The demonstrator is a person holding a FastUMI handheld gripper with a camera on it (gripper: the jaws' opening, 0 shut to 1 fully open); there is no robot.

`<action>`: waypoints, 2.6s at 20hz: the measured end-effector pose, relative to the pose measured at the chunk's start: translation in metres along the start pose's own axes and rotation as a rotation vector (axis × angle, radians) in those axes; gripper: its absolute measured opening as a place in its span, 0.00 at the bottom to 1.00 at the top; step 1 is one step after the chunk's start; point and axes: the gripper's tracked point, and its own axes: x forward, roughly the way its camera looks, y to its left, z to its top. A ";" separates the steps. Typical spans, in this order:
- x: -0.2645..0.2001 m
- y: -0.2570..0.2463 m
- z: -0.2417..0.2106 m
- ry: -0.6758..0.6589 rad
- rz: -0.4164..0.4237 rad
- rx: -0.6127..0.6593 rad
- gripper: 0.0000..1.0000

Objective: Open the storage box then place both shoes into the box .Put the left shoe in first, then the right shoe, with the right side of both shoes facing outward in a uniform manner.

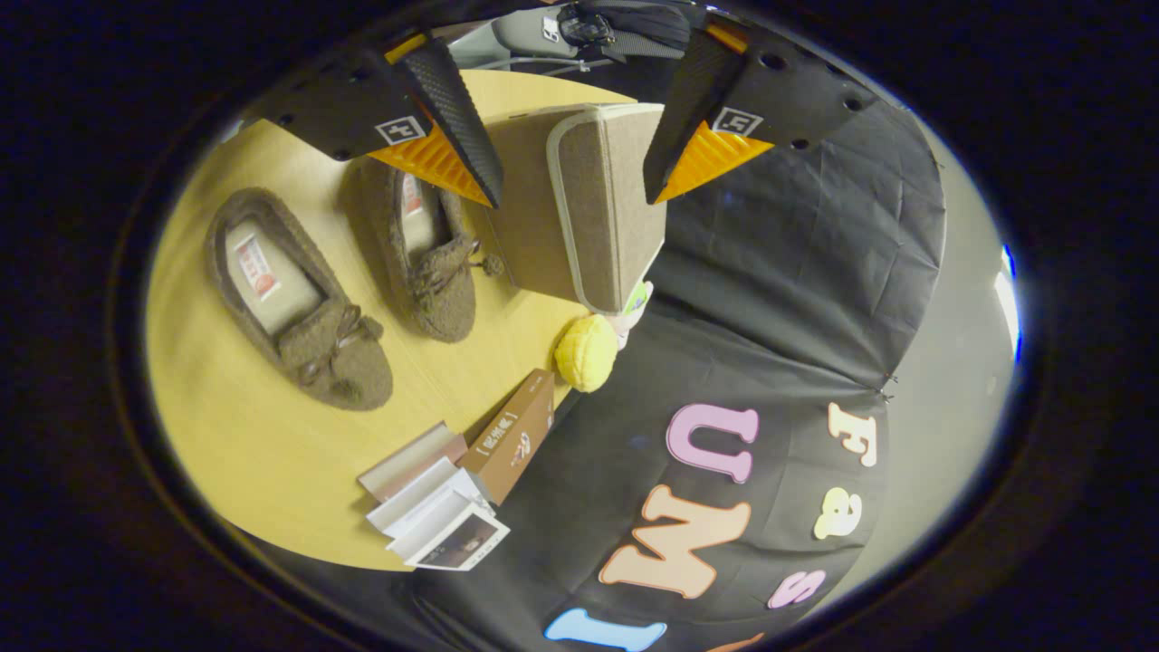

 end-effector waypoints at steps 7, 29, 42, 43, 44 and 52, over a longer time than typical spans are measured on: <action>0.020 0.007 -0.053 0.165 0.068 0.188 0.98; 0.010 0.031 -0.030 0.163 0.321 0.559 0.68; 0.007 0.070 -0.032 0.195 0.388 0.448 0.20; 0.009 0.073 -0.030 0.201 0.401 0.445 0.16; 0.007 0.081 -0.032 0.215 0.418 0.433 0.12; -0.007 0.154 -0.028 0.206 0.536 0.251 0.03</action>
